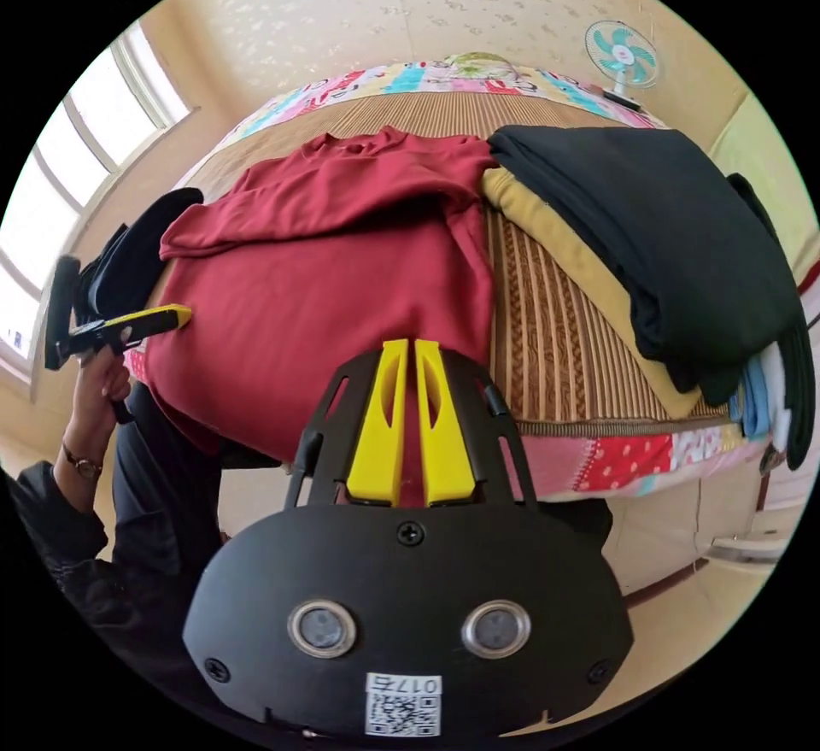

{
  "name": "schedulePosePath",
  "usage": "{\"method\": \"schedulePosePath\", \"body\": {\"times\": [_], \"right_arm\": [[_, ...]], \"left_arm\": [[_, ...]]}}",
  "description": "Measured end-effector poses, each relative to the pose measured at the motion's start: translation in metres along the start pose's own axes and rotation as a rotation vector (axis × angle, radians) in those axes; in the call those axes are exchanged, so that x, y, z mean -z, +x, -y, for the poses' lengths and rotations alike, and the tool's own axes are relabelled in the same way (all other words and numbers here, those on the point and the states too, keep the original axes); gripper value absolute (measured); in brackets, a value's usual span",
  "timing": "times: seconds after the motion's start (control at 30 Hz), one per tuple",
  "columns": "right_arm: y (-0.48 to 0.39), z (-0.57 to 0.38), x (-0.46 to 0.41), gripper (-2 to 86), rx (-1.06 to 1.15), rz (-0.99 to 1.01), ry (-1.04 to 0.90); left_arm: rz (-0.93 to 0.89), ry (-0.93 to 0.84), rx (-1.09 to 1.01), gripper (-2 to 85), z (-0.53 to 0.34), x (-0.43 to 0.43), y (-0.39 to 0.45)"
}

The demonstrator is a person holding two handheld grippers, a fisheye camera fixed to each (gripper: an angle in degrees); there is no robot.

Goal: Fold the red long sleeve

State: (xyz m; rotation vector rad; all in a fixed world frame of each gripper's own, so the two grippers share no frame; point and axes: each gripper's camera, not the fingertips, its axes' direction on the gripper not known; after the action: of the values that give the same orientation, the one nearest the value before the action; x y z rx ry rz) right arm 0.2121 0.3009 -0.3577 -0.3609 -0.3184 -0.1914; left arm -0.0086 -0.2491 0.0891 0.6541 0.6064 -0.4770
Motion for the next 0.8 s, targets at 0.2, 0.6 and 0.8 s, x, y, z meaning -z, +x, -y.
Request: {"method": "schedulePosePath", "body": {"times": [0.2,0.6,0.8], "right_arm": [[-0.053,0.070,-0.055,0.6,0.163,-0.162,-0.040],[-0.027,0.227,-0.081,2.0,0.118,-0.092,-0.244],[0.005,0.070,0.017,12.3,0.050,-0.039,-0.019]], "left_arm": [[-0.061,-0.108,0.030,-0.9,0.080,-0.020,-0.025],[0.010,0.158,-0.009,3.7,0.140,0.043,-0.068],[0.062,0.175,0.039,13.3,-0.004,0.086,-0.090]]}}
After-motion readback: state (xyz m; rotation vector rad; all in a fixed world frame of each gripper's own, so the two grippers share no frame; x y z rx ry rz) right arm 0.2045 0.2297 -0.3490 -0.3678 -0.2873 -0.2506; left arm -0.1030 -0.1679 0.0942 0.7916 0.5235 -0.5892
